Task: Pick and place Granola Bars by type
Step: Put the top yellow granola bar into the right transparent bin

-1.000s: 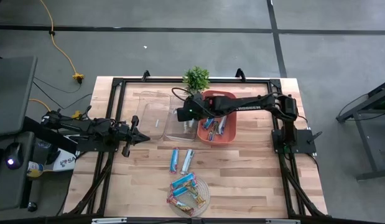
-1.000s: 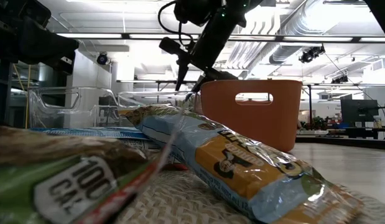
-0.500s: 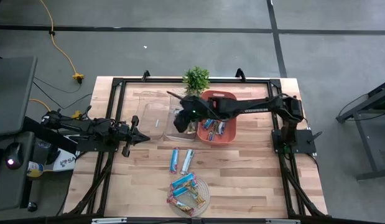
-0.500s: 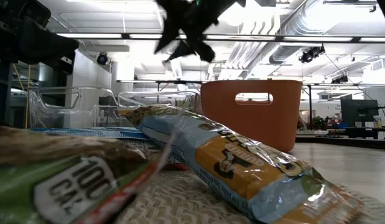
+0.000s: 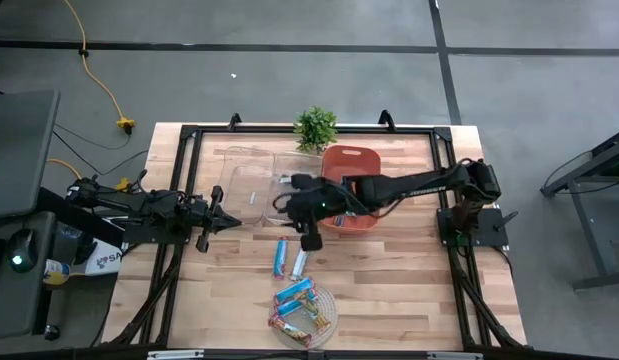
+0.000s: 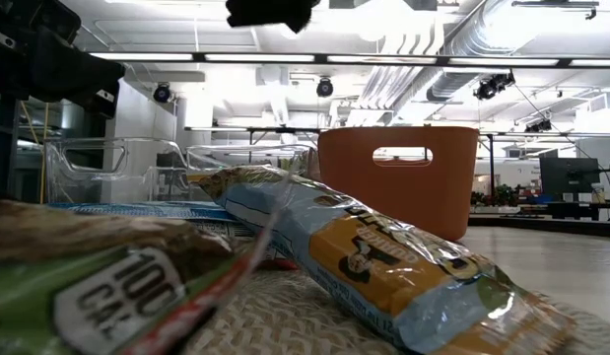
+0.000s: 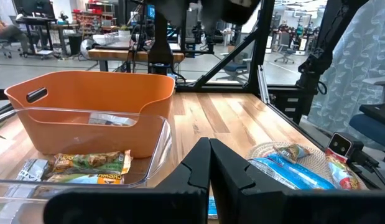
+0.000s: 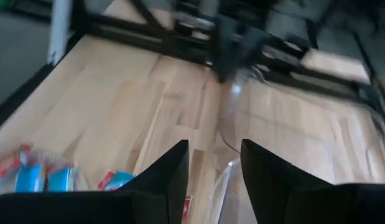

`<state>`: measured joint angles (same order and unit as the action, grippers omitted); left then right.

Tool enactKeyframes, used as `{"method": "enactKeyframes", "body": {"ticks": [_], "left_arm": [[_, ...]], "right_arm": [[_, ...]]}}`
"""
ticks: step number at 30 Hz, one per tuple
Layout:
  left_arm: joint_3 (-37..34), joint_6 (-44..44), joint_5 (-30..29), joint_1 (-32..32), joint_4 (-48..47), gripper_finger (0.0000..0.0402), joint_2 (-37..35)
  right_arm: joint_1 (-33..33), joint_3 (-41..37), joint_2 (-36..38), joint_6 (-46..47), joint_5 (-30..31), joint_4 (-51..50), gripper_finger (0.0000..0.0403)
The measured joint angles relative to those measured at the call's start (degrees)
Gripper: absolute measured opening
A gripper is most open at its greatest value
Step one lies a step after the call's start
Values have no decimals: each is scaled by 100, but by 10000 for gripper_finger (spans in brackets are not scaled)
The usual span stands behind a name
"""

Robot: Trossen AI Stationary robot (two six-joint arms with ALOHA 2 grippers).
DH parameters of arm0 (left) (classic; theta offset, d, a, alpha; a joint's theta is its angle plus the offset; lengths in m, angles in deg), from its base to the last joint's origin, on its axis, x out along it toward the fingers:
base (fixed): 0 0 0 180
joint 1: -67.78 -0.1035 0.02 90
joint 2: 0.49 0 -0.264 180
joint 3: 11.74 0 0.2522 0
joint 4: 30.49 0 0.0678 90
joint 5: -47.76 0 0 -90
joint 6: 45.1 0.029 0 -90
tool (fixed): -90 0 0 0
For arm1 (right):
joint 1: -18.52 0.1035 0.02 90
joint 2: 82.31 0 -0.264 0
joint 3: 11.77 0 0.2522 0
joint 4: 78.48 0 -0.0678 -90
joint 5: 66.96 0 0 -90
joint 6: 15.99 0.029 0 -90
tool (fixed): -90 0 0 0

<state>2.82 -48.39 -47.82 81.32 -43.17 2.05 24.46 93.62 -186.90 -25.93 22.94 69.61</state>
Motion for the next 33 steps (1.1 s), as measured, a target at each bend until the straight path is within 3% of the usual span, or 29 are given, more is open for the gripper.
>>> {"method": "enactKeyframes", "body": {"ticks": [5,14,26,33], "left_arm": [[1,0,0,-1,0,1,0],[1,-1,0,0,0,1,0],[2,0,0,-2,0,1,0],[2,0,0,0,0,1,2]], "right_arm": [[408,-73,-25,-1759,-485,-264,129],[830,-71,-159,-4000,-470,-1461,129],[828,22,-748,-4151,-383,-2416,129],[678,941,-1529,-4109,-422,-2797,129]]}}
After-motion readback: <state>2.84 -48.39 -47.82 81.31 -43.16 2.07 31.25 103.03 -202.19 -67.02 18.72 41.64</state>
